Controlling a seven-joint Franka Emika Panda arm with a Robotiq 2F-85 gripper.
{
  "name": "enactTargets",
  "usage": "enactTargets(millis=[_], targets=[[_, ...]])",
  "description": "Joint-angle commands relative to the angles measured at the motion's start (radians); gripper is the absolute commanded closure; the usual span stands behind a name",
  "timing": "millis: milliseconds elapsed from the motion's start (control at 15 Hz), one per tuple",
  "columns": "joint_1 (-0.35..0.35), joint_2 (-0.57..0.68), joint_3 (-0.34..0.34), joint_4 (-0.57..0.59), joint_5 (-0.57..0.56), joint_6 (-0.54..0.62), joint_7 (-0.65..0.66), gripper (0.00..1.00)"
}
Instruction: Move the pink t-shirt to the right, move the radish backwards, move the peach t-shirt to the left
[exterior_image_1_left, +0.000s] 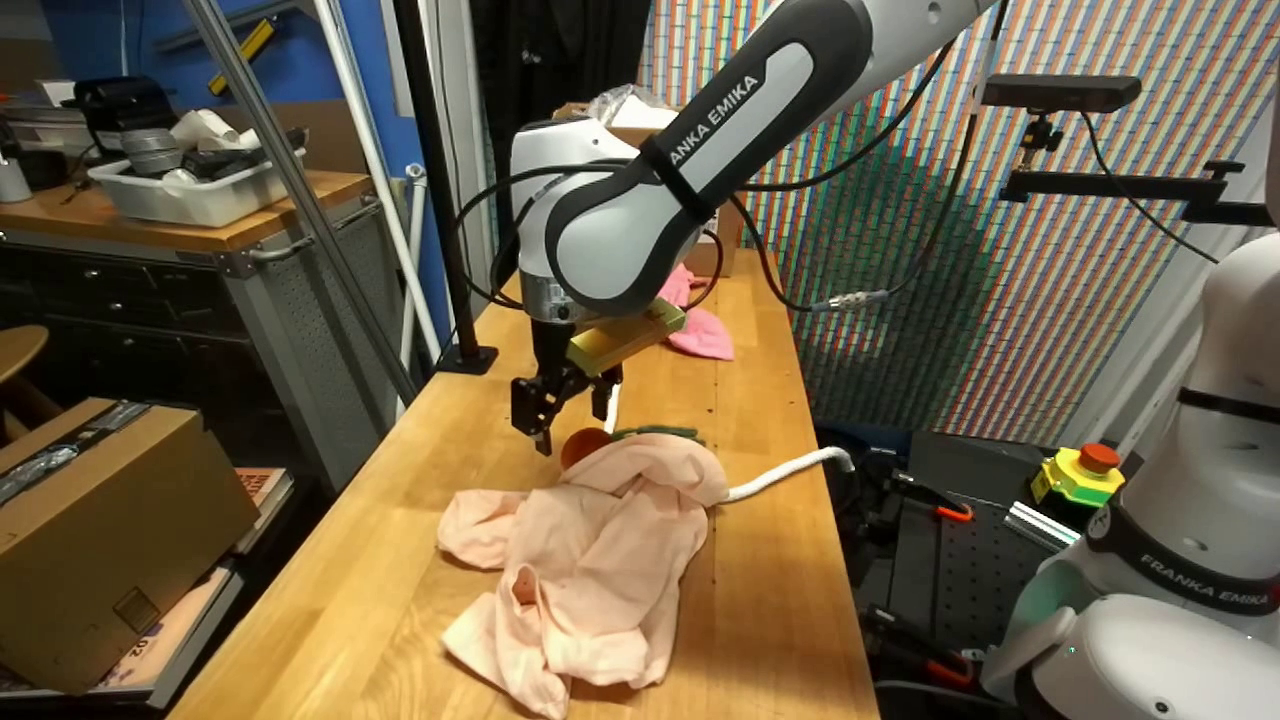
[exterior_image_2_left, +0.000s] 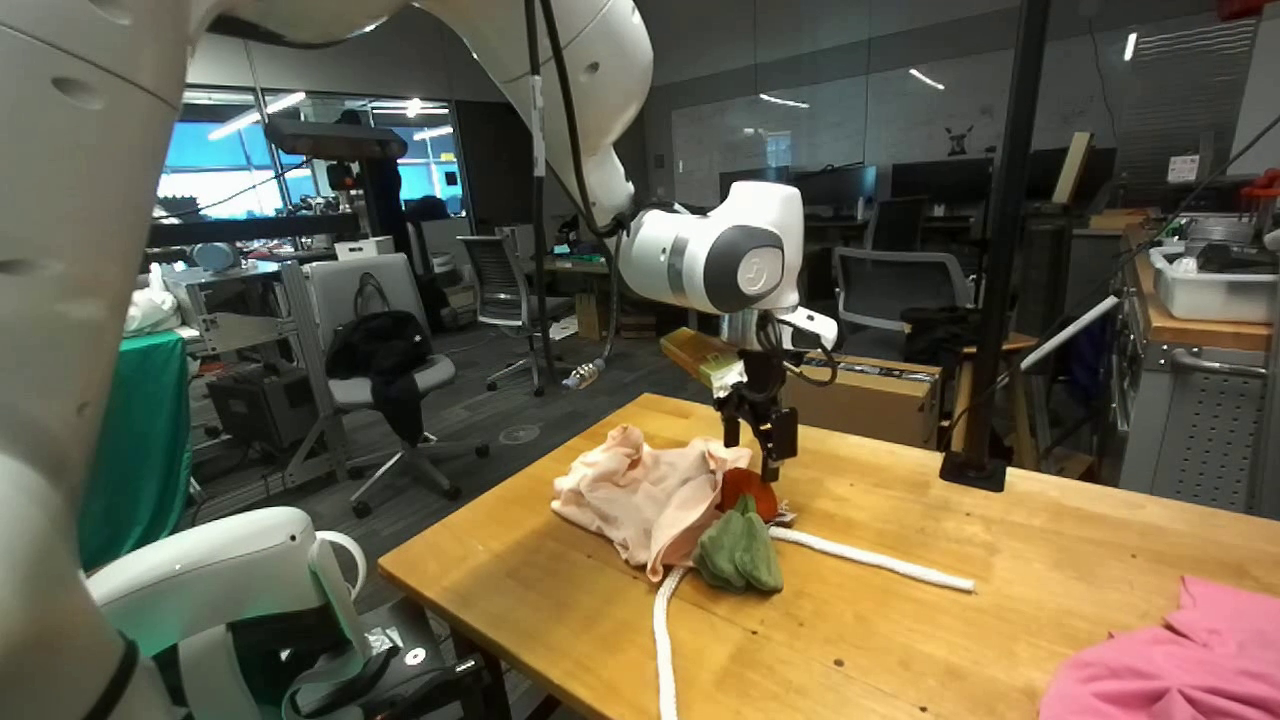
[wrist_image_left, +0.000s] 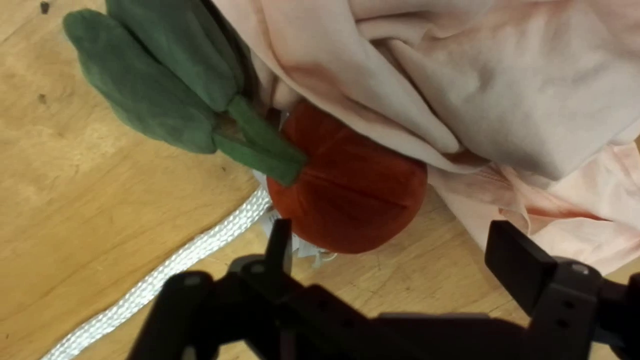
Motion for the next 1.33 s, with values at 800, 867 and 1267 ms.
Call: enactTargets(millis=[800,867,1267], targets=[[0.011,-0.02,-0.003,-0.067,0.022,-0.02,0.031,0.0],[0.011,-0.019,-0.001,-0.072,0.024,-0.017,0.028,0.0],[0.019,-0.021,-0.005,-0.085,0.003,0.015,0.024,0.0]])
